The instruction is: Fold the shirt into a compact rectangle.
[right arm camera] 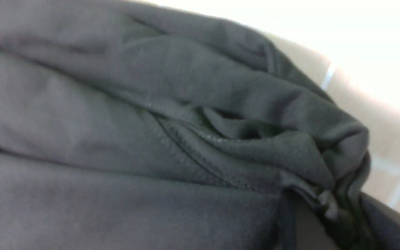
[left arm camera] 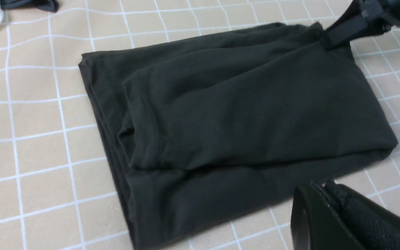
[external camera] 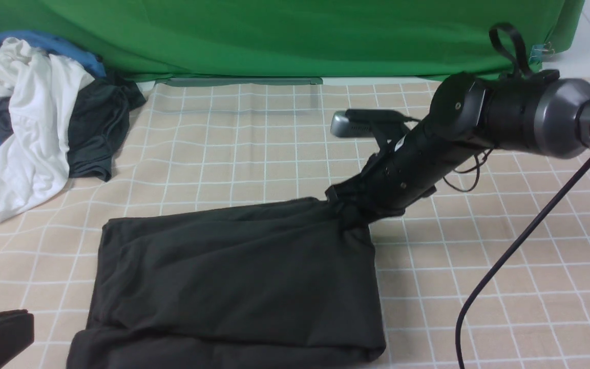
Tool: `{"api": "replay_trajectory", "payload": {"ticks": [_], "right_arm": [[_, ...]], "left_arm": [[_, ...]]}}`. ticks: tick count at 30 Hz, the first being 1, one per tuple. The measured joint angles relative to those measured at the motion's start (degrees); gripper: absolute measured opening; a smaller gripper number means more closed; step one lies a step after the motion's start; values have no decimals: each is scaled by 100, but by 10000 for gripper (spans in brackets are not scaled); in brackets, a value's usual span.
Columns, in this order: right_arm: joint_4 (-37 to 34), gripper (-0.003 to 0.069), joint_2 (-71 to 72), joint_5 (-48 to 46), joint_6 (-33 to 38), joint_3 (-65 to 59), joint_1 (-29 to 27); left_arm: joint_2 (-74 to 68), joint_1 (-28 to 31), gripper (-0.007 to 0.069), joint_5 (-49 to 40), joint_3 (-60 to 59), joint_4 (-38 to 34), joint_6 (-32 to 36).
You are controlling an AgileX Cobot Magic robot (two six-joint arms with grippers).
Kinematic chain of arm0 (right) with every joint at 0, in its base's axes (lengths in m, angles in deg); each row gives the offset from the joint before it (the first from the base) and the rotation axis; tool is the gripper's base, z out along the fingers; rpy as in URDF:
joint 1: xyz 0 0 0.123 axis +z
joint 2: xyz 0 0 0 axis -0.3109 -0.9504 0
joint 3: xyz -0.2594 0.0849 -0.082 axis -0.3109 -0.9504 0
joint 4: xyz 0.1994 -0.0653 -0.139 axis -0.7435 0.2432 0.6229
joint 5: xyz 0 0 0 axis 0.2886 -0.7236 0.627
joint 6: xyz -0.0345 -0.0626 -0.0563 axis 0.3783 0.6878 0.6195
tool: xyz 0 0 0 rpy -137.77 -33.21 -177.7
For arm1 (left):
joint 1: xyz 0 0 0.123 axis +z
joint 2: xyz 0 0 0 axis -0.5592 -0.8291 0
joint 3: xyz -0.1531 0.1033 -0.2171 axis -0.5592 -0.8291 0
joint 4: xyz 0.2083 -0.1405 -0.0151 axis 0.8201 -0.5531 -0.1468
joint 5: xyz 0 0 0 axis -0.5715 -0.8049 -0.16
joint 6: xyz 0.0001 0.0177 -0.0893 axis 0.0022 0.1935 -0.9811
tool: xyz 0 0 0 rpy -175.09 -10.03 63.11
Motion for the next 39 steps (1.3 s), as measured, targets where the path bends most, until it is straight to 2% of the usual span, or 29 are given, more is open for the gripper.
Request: {"api": "replay_trajectory", "payload": {"ticks": [10, 14, 15, 17, 18, 19, 21, 23, 25, 27, 34, 39], "right_arm": [[435, 189, 72, -48, -358, 125, -962], [458, 192, 72, -85, -363, 125, -1136], [475, 203, 72, -120, -363, 125, -1148], [587, 272, 84, -264, -370, 130, -1178], [587, 272, 84, -263, -370, 130, -1180], [826, 319, 126, -431, -386, 130, -1183], [1122, 334, 219, -633, -400, 130, -1190], [1648, 244, 560, -1020, -443, 123, -1190], [1963, 113, 1089, -1139, -455, 10, -1190], [2088, 54, 1672, -1100, -461, -195, -1190], [2240, 36, 4493, -153, -465, -1575, -1190], [2243, 36, 6352, 1045, -326, -2929, -1190]], "left_arm": [[0, 0, 19, 123, 0, 19, 0], [0, 0, 19, 123, 0, 24, 0], [0, 0, 19, 128, 0, 24, -7], [0, 0, 19, 134, 0, 24, -44], [0, 0, 19, 134, 0, 24, -44], [0, 0, 19, 148, 0, 36, -46], [0, 0, 19, 147, 0, 36, -51], [0, 0, 19, 161, 0, 36, -64], [0, 0, 19, 162, 0, 36, -159], [0, 0, 19, 162, 0, 36, -242], [0, 0, 19, 162, 0, -34, -313], [0, 0, 19, 162, 0, -29, -320]]}}
